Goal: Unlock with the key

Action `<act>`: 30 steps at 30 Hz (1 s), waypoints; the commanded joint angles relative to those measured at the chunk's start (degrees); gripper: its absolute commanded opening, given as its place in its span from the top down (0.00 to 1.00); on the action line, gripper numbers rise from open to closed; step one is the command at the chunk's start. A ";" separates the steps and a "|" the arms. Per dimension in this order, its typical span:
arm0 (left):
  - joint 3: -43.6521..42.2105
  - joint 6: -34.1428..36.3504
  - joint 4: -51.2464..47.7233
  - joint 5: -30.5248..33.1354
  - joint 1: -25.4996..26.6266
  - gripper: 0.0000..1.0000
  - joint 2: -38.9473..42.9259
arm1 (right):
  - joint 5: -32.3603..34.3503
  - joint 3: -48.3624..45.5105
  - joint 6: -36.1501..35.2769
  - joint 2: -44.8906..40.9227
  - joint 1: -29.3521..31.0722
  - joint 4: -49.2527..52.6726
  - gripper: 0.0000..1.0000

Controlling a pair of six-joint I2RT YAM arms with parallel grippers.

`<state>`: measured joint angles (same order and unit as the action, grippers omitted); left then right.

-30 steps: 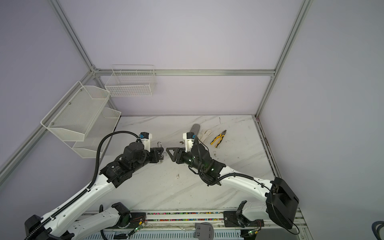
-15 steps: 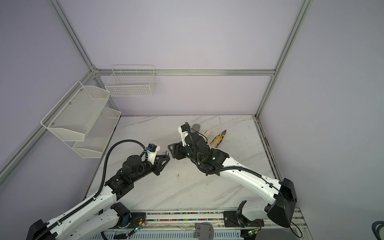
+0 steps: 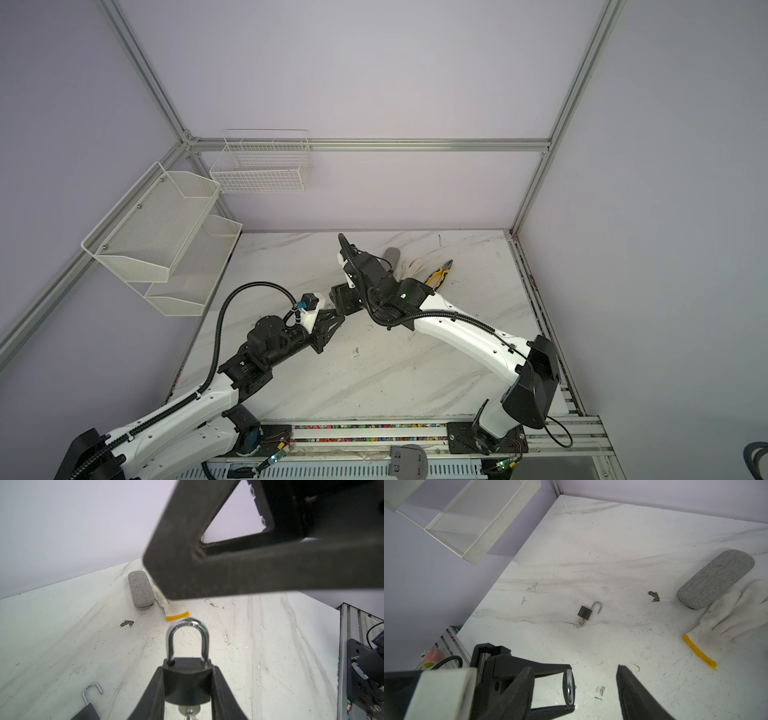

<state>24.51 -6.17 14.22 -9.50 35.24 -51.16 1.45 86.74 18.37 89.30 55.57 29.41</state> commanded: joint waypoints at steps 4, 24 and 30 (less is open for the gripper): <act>-1.13 1.25 4.87 2.28 0.26 1.00 -0.09 | 2.24 3.64 -2.71 2.86 1.04 5.91 0.34; -0.99 0.91 4.41 4.14 0.26 1.00 -0.01 | 10.39 9.20 -2.82 9.36 1.09 11.73 0.31; -1.00 1.68 4.11 4.53 0.22 1.00 0.24 | 10.91 11.37 -2.47 11.13 1.07 13.62 0.31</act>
<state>24.51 -6.17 15.31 -5.67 35.33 -51.64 10.59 96.27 16.08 99.85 56.31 39.64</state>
